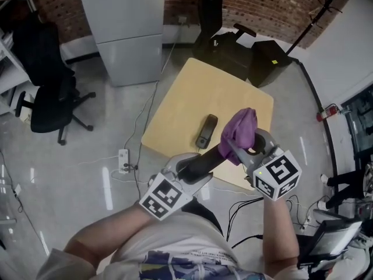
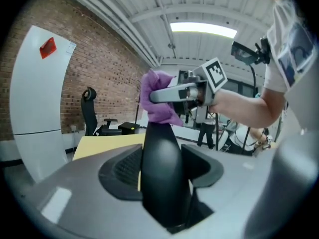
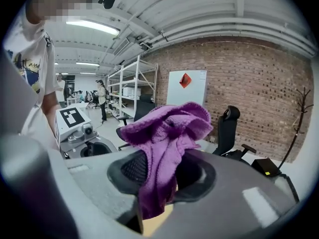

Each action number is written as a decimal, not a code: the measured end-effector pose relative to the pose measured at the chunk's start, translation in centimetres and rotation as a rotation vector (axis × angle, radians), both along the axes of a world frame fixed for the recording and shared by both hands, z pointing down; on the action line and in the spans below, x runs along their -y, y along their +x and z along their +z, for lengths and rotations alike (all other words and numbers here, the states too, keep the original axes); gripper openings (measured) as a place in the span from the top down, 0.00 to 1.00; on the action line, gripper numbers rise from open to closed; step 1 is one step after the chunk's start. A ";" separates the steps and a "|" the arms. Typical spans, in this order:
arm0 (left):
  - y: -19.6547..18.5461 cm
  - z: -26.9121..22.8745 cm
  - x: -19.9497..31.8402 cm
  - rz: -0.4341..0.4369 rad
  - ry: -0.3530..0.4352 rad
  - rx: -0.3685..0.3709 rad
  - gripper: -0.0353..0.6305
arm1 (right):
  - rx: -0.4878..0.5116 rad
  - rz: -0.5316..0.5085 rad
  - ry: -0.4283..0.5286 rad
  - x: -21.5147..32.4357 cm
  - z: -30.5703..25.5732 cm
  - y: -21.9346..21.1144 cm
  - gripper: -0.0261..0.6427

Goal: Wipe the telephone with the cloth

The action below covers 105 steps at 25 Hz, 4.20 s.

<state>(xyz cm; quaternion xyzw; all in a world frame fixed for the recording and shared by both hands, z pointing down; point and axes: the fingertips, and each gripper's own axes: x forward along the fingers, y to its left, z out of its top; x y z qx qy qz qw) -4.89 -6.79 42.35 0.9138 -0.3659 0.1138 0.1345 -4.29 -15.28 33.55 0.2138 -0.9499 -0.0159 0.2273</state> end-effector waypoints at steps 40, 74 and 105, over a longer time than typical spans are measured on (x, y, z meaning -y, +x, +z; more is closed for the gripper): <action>5.1 0.6 9.2 -0.077 -0.095 -0.069 0.57 | 0.124 -0.186 -0.019 2.2 -1.2 4.4 0.79; 0.5 -0.5 11.2 -0.199 -0.454 -0.757 0.57 | 0.376 0.086 -0.188 10.9 0.9 6.7 0.79; -2.9 -2.5 7.5 -0.116 -0.589 -1.135 0.57 | 0.469 0.063 -0.336 -2.8 2.5 -0.1 0.79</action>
